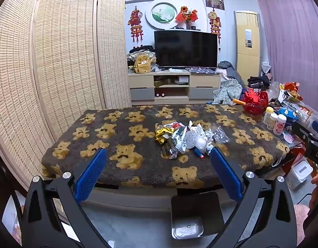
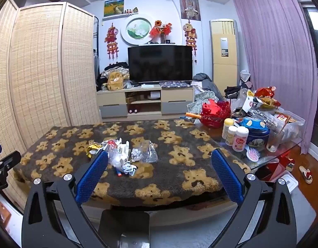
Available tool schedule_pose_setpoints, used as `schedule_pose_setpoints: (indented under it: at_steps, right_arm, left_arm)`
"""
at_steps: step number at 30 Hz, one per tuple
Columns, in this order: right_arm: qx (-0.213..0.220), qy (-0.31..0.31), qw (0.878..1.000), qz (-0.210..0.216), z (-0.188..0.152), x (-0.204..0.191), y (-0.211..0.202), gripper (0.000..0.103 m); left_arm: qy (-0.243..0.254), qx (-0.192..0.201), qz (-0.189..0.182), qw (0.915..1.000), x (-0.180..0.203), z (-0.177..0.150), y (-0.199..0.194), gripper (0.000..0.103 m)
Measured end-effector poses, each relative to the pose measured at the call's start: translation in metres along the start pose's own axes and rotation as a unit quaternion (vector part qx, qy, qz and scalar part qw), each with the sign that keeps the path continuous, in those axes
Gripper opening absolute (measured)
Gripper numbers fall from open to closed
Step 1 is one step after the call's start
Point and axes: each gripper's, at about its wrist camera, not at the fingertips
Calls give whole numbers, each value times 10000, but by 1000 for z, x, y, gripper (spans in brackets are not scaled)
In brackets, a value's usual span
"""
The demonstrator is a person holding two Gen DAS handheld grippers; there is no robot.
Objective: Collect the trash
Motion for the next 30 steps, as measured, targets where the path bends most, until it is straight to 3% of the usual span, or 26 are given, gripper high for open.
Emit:
schedule_pose_setpoints:
  at_steps: [30]
  right_arm:
    - [-1, -5, 10000, 17, 0, -2, -2, 100]
  left_arm:
    - [-83, 7, -92, 9999, 8, 1, -7, 95]
Point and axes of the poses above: each gripper's, at about its wrist camera, not at the fingertips, and y roughly the way its jaws point, x to its right, z to its top, and after that the axes turned 3 degrees about x, right-handed
